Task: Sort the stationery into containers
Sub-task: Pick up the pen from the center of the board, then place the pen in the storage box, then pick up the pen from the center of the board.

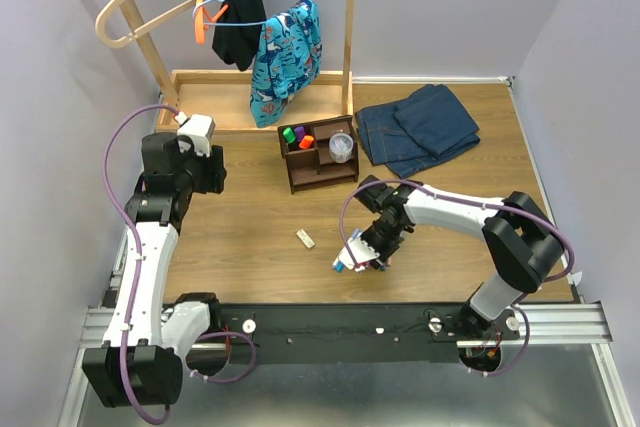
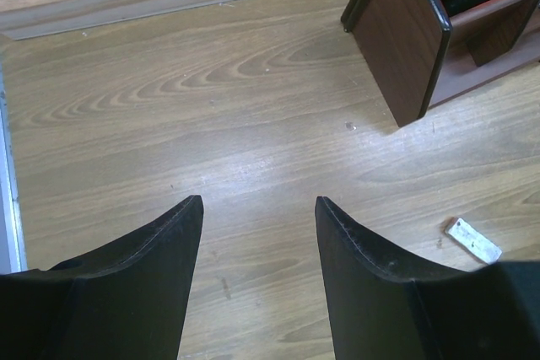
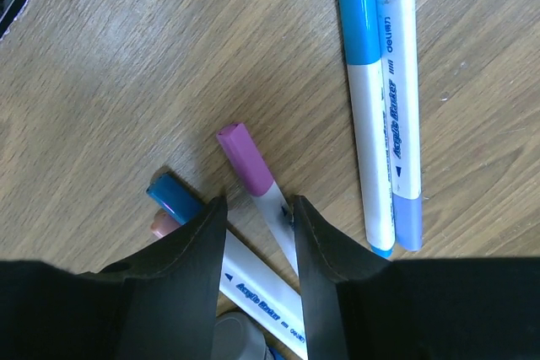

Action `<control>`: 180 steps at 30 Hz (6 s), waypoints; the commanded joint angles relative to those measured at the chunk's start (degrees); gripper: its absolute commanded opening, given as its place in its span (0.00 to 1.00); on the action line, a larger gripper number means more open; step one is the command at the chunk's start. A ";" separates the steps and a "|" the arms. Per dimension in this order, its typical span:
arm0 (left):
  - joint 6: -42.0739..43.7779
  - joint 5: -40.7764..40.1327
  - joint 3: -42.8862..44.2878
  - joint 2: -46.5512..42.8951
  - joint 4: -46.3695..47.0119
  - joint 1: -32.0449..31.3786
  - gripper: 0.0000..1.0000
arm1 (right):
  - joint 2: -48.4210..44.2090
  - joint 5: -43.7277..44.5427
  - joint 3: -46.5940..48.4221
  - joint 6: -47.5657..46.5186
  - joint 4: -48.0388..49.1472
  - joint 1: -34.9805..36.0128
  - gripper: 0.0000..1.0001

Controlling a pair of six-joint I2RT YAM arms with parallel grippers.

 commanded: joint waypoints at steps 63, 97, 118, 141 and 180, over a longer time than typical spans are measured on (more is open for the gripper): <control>1.62 2.52 3.96 10.40 -0.18 2.51 0.65 | 31.75 -27.13 42.09 112.18 92.75 -13.68 0.18; 0.39 4.54 1.94 11.20 3.33 2.68 0.65 | 24.13 -21.24 24.69 95.75 92.17 -13.51 0.56; -2.69 13.77 -2.10 -1.55 3.60 1.54 0.66 | -11.48 -19.66 5.80 51.18 11.27 -13.24 0.54; 13.49 15.79 0.54 -1.11 -9.59 -9.89 0.66 | -15.97 -4.18 -2.29 16.22 -4.96 -15.61 0.47; 11.11 11.93 -0.87 2.23 -7.12 -5.84 0.67 | -5.69 -1.90 -8.80 -7.88 -5.51 -11.48 0.37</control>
